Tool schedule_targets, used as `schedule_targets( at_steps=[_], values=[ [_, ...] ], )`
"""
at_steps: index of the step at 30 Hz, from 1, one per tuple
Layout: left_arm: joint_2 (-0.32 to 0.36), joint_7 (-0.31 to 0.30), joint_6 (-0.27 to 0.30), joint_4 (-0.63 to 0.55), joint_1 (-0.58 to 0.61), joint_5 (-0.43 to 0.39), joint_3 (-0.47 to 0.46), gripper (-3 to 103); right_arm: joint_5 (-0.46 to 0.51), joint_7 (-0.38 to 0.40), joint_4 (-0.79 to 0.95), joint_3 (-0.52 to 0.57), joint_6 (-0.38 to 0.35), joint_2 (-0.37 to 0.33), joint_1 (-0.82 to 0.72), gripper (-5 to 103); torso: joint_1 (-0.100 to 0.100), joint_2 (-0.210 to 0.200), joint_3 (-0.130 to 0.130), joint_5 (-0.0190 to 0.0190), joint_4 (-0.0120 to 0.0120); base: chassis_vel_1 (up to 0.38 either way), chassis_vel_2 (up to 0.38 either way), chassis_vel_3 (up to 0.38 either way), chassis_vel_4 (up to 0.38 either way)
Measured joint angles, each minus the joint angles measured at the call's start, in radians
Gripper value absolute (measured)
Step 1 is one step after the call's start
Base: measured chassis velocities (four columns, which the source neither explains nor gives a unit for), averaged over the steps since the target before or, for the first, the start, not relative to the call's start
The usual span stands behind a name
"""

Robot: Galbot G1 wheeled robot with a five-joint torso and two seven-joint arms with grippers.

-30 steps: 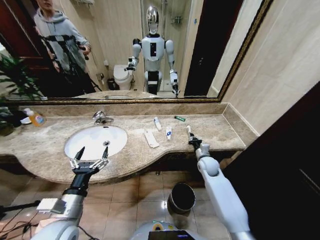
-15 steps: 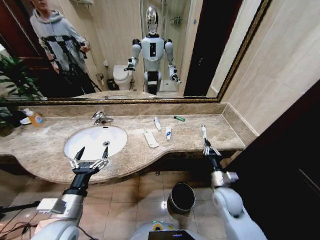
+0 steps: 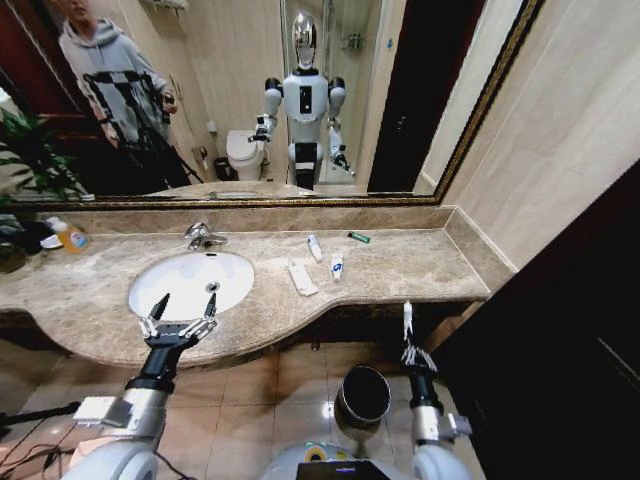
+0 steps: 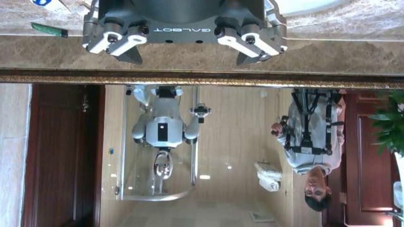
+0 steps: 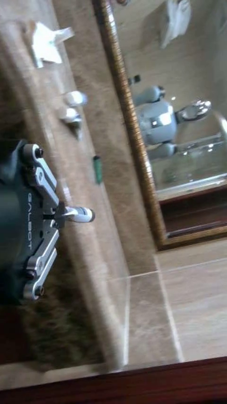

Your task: Pick up the trash from the sink and place it in the trash bin.

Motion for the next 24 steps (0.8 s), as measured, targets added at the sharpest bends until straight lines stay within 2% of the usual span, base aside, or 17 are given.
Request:
schedule_targets(
  at_steps=[3, 6, 7, 10, 11, 14, 19, 21, 22, 24],
  values=[
    [0.000, 0.000, 0.000, 0.000, 0.000, 0.000, 0.000, 100, -0.001, 0.005, -0.028, -0.004, -0.022, -0.001, 0.008, 0, 0.000, 0.000, 0.000, 0.0000, 0.0001, 0.000, 0.000, 0.000, 0.000],
    [0.000, 0.000, 0.000, 0.000, 0.000, 0.000, 0.000, 100, -0.004, 0.027, -0.140, -0.007, -0.083, -0.008, 0.047, 0, 0.000, 0.000, 0.000, 0.0000, 0.0000, 0.000, 0.000, 0.000, 0.000],
    [0.000, 0.000, 0.000, 0.000, 0.000, 0.000, 0.000, 100, -0.004, 0.027, -0.140, -0.007, -0.083, -0.008, 0.047, 0, 0.000, 0.000, 0.000, 0.0000, 0.0000, 0.000, 0.000, 0.000, 0.000],
    [0.000, 0.000, 0.000, 0.000, 0.000, 0.000, 0.000, 100, -0.054, 0.011, -0.330, 0.001, -0.087, -0.015, 0.126, 0, 0.000, 0.000, 0.000, 0.0000, 0.0000, 0.000, 0.000, 0.000, 0.000],
    [0.000, 0.000, 0.000, 0.000, 0.000, 0.000, 0.000, 100, -0.054, 0.011, -0.330, 0.001, -0.087, -0.015, 0.126, 0, 0.000, 0.000, 0.000, 0.0000, 0.0000, 0.000, 0.000, 0.000, 0.000],
    [0.000, 0.000, 0.000, 0.000, 0.000, 0.000, 0.000, 100, -0.091, 0.028, -0.514, -0.001, -0.053, -0.027, 0.207, 0, 0.000, 0.000, 0.000, 0.0001, 0.0001, 0.000, 0.000, 0.000, 0.000],
    [0.000, 0.000, 0.000, 0.000, 0.000, 0.000, 0.000, 100, -0.099, 0.025, -0.659, -0.004, -0.028, -0.020, 0.273, 0, 0.000, 0.000, 0.000, 0.0001, 0.0000, 0.000, 0.000, 0.000, 0.000],
    [0.000, 0.000, 0.000, 0.000, 0.000, 0.000, 0.000, 100, -0.092, 0.029, -0.730, -0.009, 0.001, -0.018, 0.307, 0, 0.000, 0.000, 0.000, 0.0001, 0.0000, 0.000, 0.000, 0.000, 0.000],
    [0.000, 0.000, 0.000, 0.000, 0.000, 0.000, 0.000, 100, -0.090, 0.042, -0.821, -0.011, 0.045, -0.010, 0.351, 0, 0.000, 0.000, 0.000, 0.0000, 0.0002, 0.000, 0.000, 0.000, 0.000],
    [0.000, 0.000, 0.000, 0.000, 0.000, 0.000, 0.000, 100, -0.093, 0.049, -0.863, -0.011, 0.062, -0.007, 0.371, 0, 0.000, 0.000, 0.000, 0.0002, 0.0001, 0.000, 0.000, 0.000, 0.000]
  ],
)
